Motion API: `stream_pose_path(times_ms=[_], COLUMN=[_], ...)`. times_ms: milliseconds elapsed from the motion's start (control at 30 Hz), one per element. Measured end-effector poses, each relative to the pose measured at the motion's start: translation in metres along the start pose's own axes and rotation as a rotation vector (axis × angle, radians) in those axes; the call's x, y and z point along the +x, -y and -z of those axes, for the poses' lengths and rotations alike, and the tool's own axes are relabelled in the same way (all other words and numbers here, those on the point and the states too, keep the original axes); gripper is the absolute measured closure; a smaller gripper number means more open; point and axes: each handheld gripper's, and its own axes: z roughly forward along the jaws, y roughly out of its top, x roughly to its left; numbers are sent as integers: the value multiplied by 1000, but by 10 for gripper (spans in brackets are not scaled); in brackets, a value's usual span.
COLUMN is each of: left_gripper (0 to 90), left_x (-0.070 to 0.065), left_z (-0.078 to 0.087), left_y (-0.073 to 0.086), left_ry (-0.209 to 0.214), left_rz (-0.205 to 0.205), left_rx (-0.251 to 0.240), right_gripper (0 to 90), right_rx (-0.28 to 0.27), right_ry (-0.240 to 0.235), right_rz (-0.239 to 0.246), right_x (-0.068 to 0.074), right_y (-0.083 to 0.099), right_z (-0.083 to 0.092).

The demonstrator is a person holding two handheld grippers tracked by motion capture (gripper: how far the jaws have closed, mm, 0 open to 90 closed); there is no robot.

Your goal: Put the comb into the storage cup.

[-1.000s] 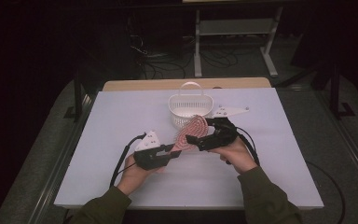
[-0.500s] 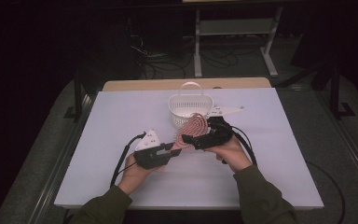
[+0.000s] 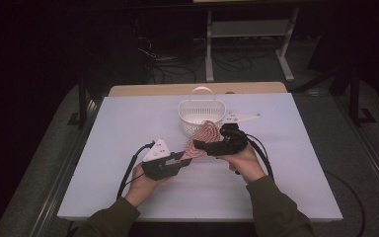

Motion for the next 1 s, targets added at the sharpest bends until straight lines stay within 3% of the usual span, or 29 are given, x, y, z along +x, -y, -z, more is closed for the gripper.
stream_pose_path(times_ms=[567, 1000], left_gripper=[699, 701], left_x=[0, 0], left_z=[-1, -2], left_y=[1, 2], left_ry=[-26, -26], left_rz=[-18, -23], left_rx=[1, 12], right_gripper=[425, 548], right_rx=[7, -4], right_ry=[-44, -89], right_rz=[-76, -80], right_x=[-5, -4], right_y=[0, -1], right_z=[0, 1])
